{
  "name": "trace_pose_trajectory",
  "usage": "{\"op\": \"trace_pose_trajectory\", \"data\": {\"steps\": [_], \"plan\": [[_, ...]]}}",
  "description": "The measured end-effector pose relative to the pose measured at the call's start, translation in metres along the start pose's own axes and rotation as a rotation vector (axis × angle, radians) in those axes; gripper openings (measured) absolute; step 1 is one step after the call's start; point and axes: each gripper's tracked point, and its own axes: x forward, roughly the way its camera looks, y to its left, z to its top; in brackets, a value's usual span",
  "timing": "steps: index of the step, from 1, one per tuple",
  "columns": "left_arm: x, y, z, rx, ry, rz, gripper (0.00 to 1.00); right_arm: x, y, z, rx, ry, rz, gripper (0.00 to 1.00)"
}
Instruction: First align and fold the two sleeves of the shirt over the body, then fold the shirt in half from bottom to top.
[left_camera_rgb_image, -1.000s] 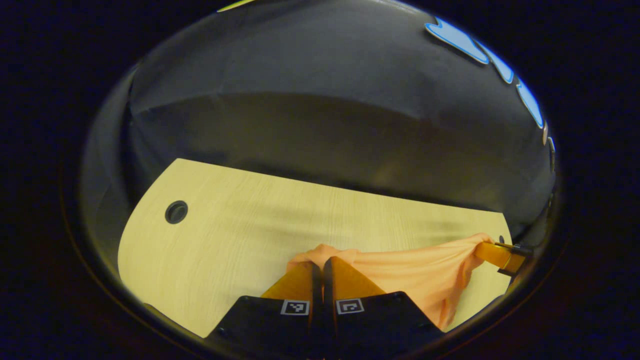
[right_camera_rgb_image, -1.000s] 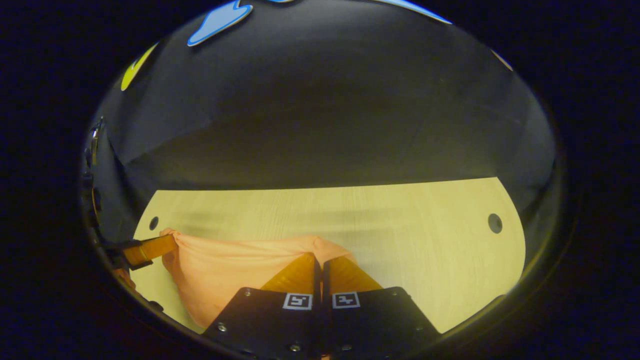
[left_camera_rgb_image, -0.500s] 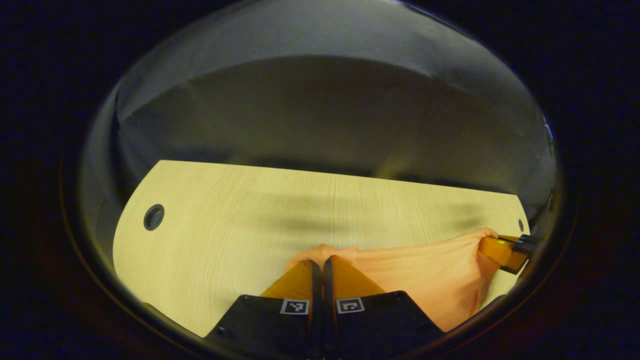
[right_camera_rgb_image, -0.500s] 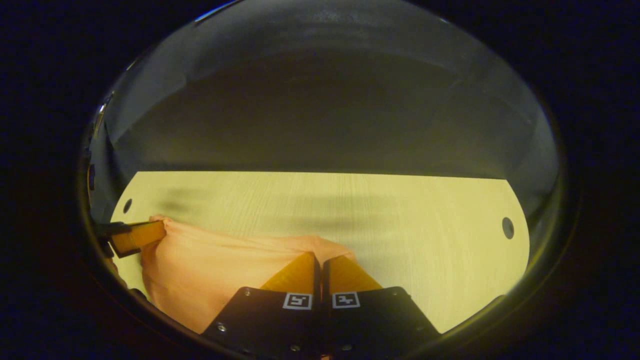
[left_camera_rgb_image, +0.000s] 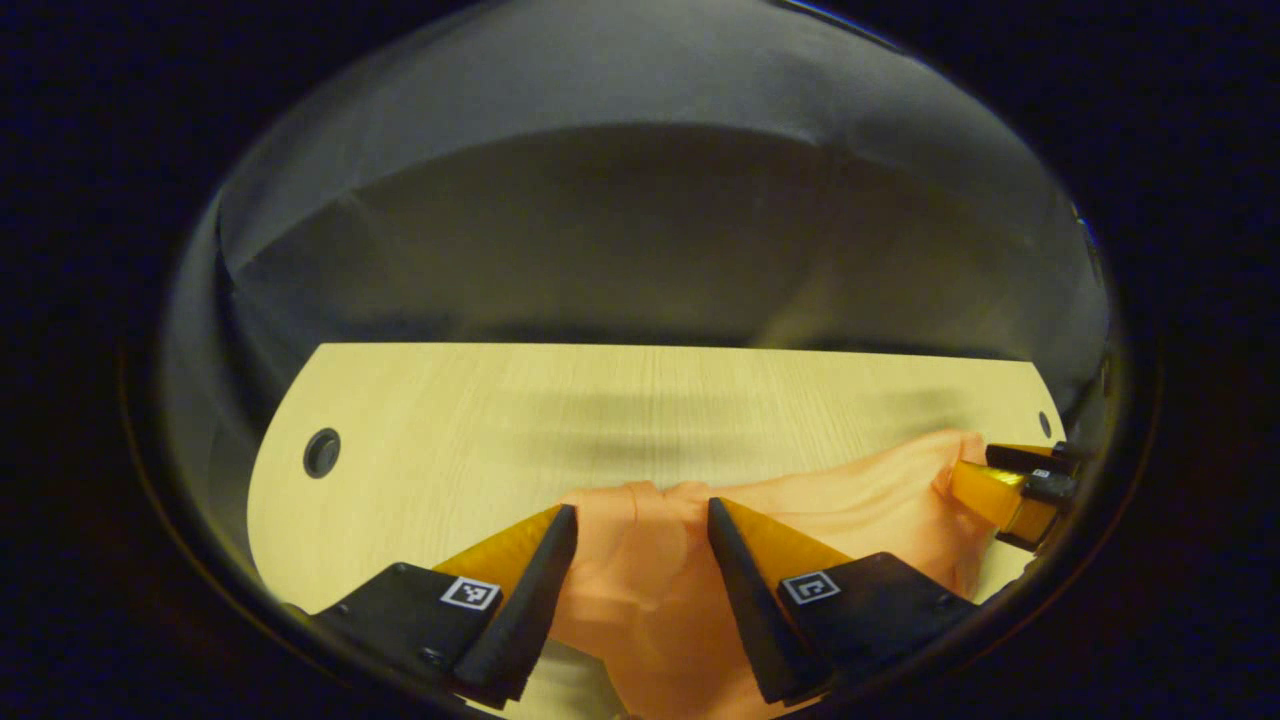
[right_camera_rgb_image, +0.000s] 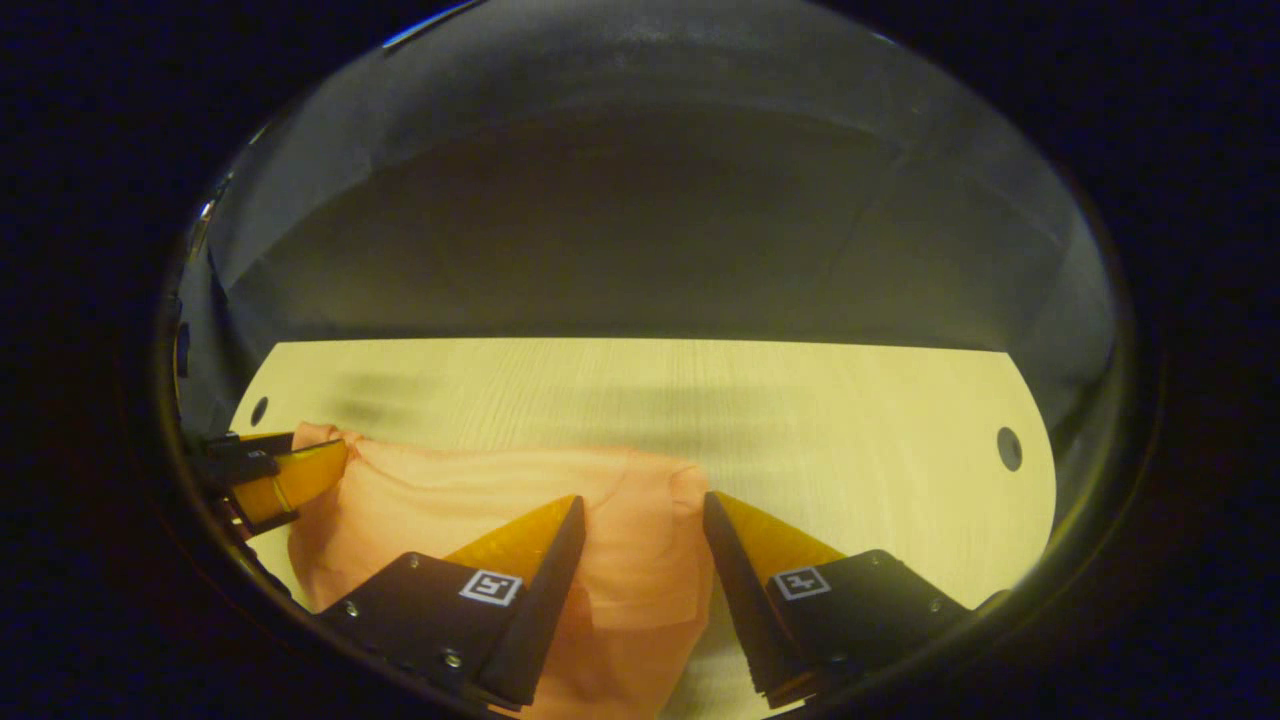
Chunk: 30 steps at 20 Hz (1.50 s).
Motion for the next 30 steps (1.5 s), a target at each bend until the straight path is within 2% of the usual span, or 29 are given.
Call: {"op": "trace_pose_trajectory", "data": {"steps": [4,9,12,16,20,24,30], "plan": [[-0.034,-0.005,0.021,0.013,-0.036,-0.011,0.89,-0.031,0.001,0.008,0.013,-0.012,0.002,0.76],[-0.104,-0.015,0.033,0.000,-0.059,-0.047,0.88,-0.096,0.010,0.020,0.015,-0.033,0.008,0.76],[-0.165,-0.022,0.041,-0.012,-0.078,-0.058,0.88,-0.152,0.017,0.027,0.023,-0.060,0.013,0.76],[-0.261,-0.032,0.059,-0.012,-0.168,-0.092,0.89,-0.235,0.015,0.037,0.030,-0.124,0.013,0.76],[-0.363,-0.043,0.078,0.027,-0.290,-0.100,0.88,-0.315,0.025,0.045,0.039,-0.233,0.018,0.76],[-0.457,-0.055,0.087,0.033,-0.466,-0.138,0.89,-0.386,0.037,0.050,0.010,-0.387,0.018,0.76],[-0.555,-0.052,0.091,0.026,-0.692,-0.134,0.88,-0.463,0.047,0.053,-0.016,-0.625,0.040,0.76]]}}
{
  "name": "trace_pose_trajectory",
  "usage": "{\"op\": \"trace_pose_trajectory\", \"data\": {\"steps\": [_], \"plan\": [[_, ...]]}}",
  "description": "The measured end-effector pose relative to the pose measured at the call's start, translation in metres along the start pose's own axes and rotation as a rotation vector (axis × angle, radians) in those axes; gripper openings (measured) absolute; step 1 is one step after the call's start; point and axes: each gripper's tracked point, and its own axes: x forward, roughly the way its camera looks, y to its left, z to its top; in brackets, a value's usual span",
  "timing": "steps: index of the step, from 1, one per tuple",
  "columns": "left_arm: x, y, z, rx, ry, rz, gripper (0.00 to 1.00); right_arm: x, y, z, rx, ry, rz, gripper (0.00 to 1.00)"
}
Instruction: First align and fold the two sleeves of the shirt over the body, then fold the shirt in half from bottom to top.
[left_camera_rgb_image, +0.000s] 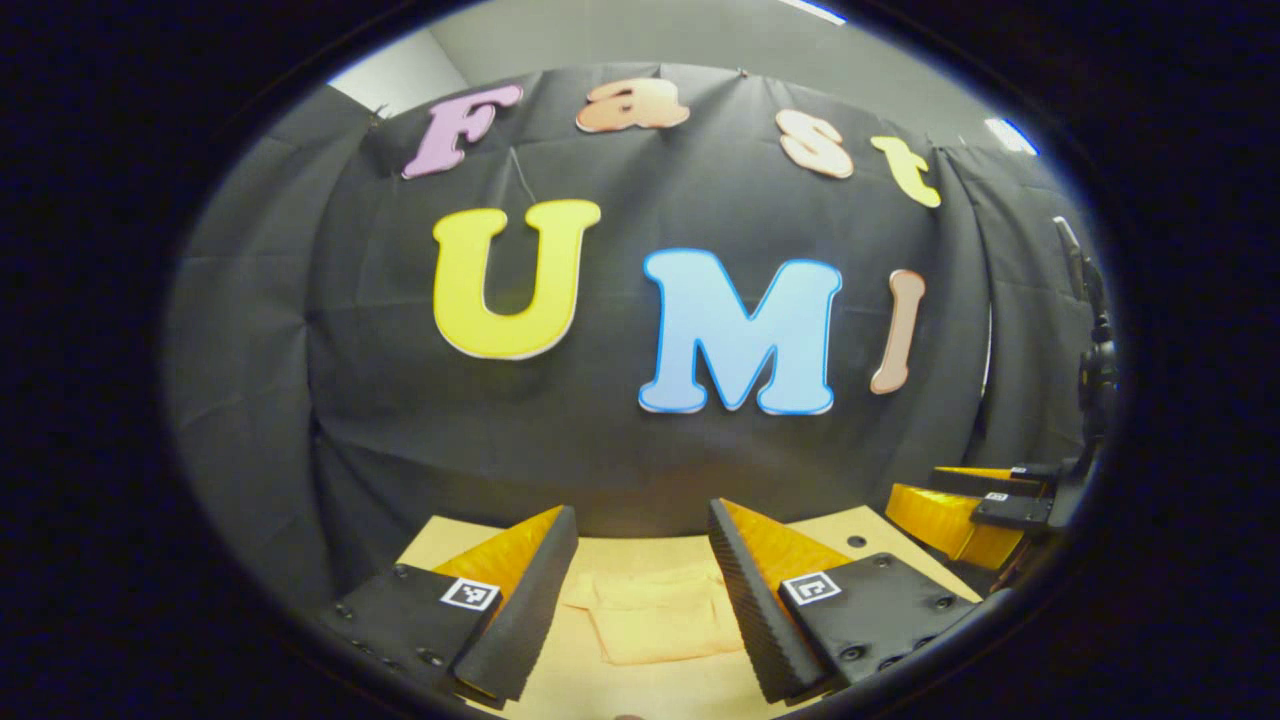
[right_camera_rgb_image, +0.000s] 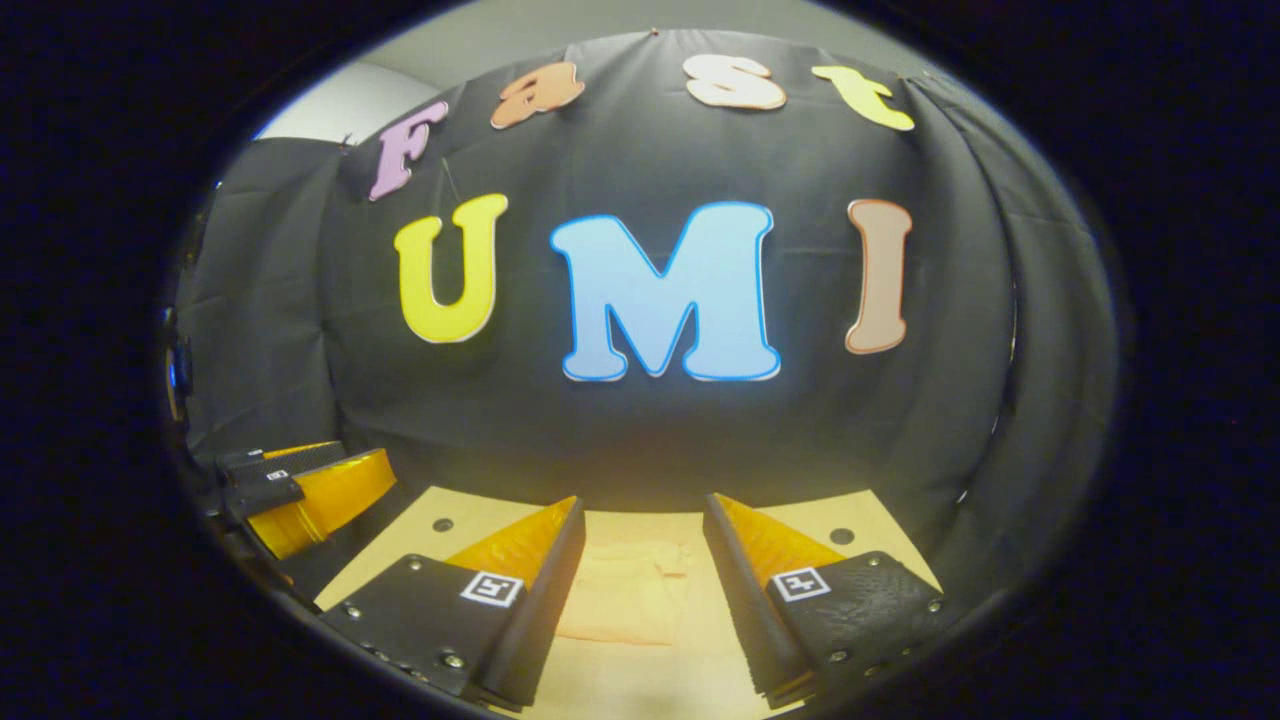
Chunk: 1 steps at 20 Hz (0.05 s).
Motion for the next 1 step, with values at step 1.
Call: {"op": "trace_pose_trajectory", "data": {"steps": [1], "plan": [[-0.0106,-0.0015,0.0092,0.001,-0.037,-0.002,0.88,-0.0133,-0.0034,-0.0021,0.004,-0.039,0.013,0.76]]}}
